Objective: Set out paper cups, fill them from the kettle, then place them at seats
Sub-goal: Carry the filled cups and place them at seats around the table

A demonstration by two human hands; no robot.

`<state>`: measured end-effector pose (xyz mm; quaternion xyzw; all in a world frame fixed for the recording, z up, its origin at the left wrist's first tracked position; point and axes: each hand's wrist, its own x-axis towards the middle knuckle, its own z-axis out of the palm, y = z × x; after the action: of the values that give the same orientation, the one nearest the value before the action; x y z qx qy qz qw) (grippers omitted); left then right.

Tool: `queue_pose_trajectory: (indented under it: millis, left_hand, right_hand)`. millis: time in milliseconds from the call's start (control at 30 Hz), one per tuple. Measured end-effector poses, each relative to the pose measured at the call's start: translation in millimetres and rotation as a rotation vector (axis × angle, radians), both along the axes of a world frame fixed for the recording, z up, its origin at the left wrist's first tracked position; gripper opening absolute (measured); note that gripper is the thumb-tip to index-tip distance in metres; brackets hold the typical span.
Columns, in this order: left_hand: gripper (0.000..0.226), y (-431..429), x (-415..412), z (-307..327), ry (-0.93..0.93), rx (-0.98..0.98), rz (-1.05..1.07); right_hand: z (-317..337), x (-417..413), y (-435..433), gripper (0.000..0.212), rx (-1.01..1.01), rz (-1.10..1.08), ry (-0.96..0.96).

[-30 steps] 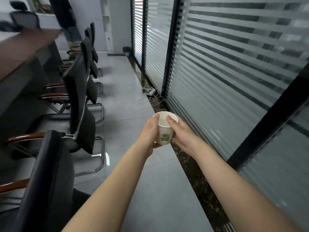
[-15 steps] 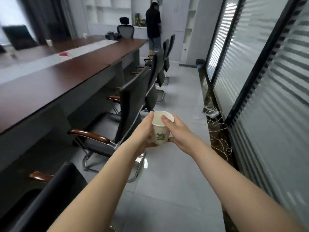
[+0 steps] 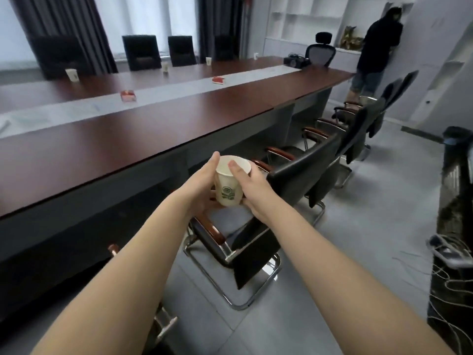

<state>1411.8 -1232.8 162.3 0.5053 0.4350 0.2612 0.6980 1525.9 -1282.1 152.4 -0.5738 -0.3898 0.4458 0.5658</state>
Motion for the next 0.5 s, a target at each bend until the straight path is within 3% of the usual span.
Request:
queue_pose_trajectory:
  millis: [500]
  left_hand:
    - [0.046,241.9,-20.0,-0.5,0.031,0.073,0.191]
  right_hand:
    - [-1.4,-7.5,278.3,0.042,-0.020,0.212,0.003]
